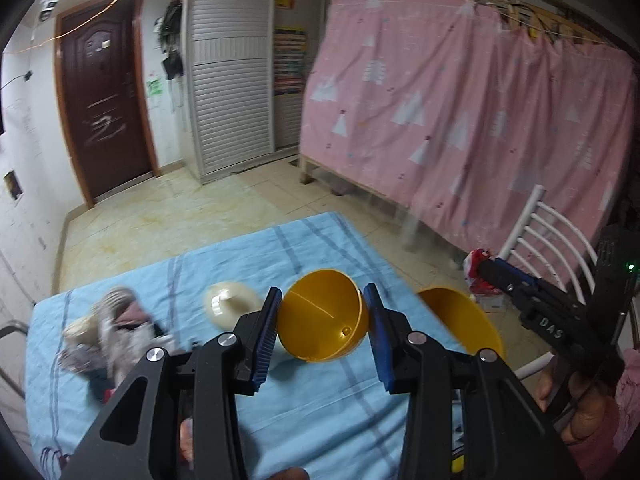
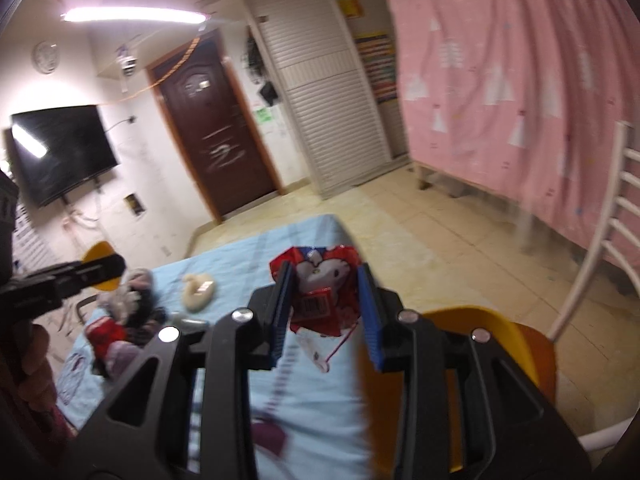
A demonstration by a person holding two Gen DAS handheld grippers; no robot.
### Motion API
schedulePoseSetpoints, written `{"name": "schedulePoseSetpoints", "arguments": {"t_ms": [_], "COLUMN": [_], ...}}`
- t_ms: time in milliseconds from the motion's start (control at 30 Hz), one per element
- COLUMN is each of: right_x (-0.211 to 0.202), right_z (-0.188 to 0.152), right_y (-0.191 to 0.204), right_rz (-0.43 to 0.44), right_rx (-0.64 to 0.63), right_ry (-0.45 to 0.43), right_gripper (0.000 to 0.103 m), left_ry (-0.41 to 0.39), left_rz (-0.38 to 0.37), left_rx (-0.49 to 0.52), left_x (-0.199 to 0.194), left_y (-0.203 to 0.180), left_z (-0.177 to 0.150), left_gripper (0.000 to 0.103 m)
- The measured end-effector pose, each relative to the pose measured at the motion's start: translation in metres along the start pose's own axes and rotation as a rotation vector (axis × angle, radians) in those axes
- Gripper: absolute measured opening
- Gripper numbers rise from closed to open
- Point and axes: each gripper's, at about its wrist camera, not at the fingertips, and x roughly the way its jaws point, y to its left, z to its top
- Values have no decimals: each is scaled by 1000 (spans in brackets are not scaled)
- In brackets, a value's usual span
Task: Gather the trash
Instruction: 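Carry both items to the yellow bin and open both tools to drop them, then move both open tools back over the pile on the bed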
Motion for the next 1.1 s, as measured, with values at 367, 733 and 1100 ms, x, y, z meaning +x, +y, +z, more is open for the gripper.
{"name": "schedulePoseSetpoints", "arguments": {"t_ms": [367, 733, 1100], "right_x": [-11, -26, -16], "right_z": [2, 0, 3], "right_y": [-67, -93, -69], "right_rz": [-118, -145, -80], "right_rx": [110, 191, 161], "right_ry": [-36, -90, -59], "right_gripper": [67, 71, 76], "left_ry": [70, 119, 77], "left_rz": [-183, -237, -185], "left_rx": [47, 124, 41], "left_x": [62, 78, 41], "left_y": [-82, -138, -95], "left_z": [23, 20, 20], "left_gripper": [33, 61, 62]}}
